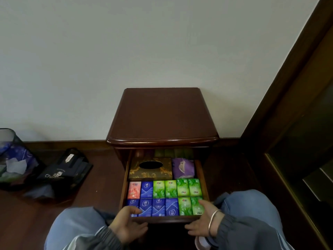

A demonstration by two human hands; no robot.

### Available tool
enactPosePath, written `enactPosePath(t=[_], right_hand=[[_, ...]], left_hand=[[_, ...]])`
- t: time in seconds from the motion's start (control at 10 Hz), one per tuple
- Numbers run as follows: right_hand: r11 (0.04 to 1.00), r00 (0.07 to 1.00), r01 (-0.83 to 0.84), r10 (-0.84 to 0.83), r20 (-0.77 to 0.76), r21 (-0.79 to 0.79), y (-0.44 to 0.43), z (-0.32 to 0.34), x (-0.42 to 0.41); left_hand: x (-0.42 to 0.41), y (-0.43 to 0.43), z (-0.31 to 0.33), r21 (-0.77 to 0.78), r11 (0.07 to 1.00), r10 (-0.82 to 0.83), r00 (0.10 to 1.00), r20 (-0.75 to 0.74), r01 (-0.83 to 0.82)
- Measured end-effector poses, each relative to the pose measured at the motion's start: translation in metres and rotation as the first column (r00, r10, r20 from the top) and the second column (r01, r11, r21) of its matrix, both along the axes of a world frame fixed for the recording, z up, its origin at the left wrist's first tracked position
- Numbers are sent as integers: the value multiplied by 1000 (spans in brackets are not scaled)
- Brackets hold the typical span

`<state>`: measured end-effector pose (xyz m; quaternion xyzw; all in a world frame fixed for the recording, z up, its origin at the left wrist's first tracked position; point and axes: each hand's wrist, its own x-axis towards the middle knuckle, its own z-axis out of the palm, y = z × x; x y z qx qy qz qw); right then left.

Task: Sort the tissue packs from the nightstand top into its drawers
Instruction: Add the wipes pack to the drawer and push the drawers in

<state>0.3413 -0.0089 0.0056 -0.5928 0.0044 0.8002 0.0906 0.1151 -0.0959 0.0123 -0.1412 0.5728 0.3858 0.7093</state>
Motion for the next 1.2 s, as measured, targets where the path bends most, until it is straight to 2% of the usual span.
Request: enactPosePath(t=[0.2,0.3,0.4,0.5,0.6,0.7,0.8,0.9,1.0,1.1,1.2], right_hand=[[992,994,106,-104,-34,73,15,3,-8],[980,978,197,-196,-69,11,30,1,-10],[973,968,229,-225,-108,25,49,4,-19],[966,964,242,-228,-140,90,77,8,-32],[953,964,261,-250,-91,153,108,-3,-42],[899,921,387,-364,-143,205,135,-24,-54],[852,895,443,-403,-190,278,154,-40,-63],[860,910,411,-370,-186,303,160,-57,-64],[890,955,297,-276,-108,346,145,-55,-55],[917,986,168,-160,-52,362,129,-31,-38],[866,995,97,-96,-27,491,103,21,-13]], left_hand=[[-2,16,0,12,1000,-12,996,92,11],[-2,28,-11,-12,991,130,991,15,-130],[-4,48,-15,11,973,231,971,-54,-231],[-14,76,-11,59,992,118,992,-43,-115],[-20,107,-16,96,973,211,977,-13,-209],[-28,132,-28,205,952,250,964,-92,-228],[-34,152,-41,308,924,279,951,-130,-229],[-40,159,-51,327,928,241,956,-165,-178],[-47,148,-49,313,944,162,973,-165,-104],[-68,133,-38,257,966,77,978,-196,-24],[-86,102,-18,279,960,65,963,-262,11]])
